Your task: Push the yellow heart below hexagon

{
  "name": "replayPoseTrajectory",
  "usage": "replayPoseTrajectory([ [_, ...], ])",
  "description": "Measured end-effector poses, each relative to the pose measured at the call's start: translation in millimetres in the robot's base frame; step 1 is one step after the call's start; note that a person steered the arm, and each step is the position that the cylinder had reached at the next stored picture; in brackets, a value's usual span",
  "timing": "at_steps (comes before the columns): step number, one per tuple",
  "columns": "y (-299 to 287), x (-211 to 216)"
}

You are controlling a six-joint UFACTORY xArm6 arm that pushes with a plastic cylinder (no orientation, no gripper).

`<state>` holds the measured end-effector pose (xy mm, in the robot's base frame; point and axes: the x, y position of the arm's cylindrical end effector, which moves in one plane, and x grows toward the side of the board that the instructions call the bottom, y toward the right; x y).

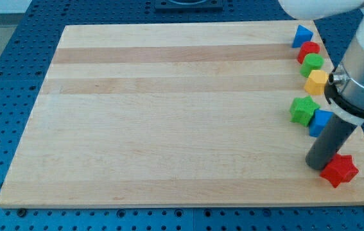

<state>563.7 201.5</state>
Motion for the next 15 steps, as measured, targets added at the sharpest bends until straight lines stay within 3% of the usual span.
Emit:
replayPoseTrajectory([
  [4,16,-4],
  [6,20,-31],
  [9,63,-32],
  [12,70,-32],
  [15,90,-65],
])
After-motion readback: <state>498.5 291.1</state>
